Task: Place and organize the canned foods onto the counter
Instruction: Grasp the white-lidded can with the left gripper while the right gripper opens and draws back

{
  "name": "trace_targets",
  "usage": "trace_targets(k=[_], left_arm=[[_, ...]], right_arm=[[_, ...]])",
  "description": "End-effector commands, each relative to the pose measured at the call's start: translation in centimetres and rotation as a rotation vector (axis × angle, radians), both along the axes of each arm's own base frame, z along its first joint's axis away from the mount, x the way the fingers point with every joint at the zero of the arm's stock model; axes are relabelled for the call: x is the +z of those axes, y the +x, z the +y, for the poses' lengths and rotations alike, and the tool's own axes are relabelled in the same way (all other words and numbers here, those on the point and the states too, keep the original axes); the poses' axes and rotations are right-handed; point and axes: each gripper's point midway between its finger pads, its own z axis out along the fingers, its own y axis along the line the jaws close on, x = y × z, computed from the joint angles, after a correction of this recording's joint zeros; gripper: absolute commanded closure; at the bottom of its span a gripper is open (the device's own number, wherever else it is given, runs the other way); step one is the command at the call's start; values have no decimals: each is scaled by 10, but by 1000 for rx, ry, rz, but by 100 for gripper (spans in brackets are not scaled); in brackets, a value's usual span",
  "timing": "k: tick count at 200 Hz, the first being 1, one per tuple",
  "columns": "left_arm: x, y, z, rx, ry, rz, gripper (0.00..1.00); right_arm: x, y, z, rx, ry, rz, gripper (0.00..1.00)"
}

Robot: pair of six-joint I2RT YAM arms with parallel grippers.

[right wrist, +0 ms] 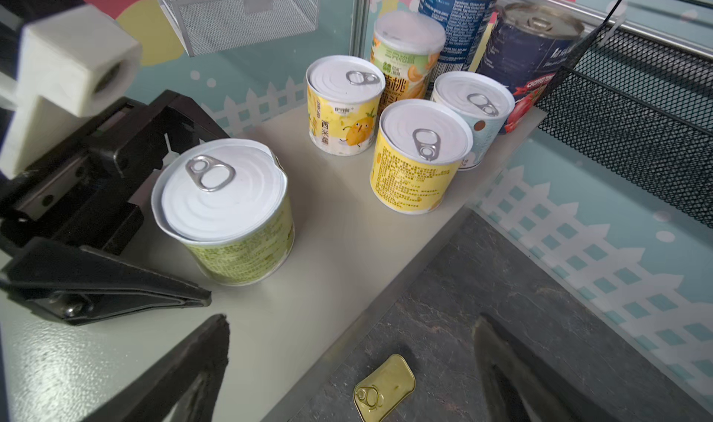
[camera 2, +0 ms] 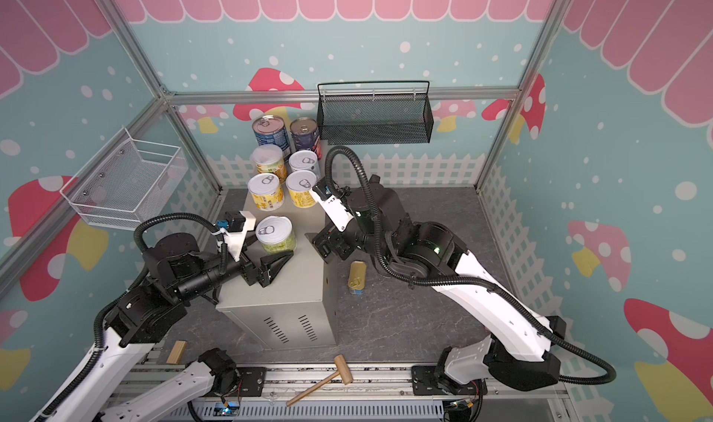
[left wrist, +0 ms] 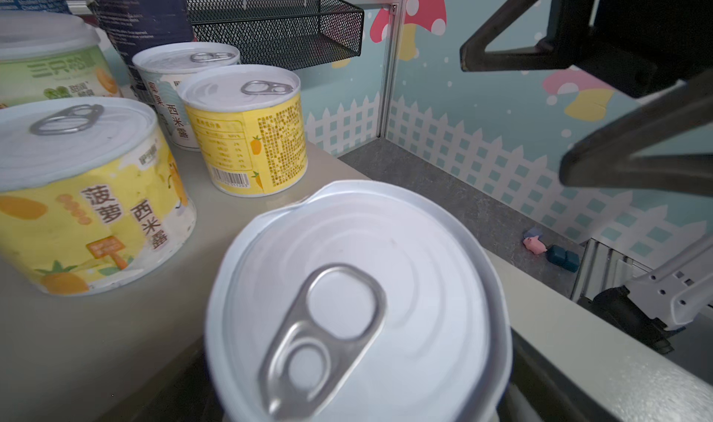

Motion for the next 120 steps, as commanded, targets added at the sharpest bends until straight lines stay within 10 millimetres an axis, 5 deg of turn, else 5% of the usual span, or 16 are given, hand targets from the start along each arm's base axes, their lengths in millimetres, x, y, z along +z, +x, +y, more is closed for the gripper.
trace_targets(k=[1,52,120], left_arm=[[20,17,12,138,27,-85,1],[18,33,40,327,47,-107,8],[13,43,51,403,87,-130,12]], right_arm=[[8,0,-5,-6,28,-29,1],[-5,-3,-1,29,13,-26,1],[-15,2,17,71,18,-43,1]])
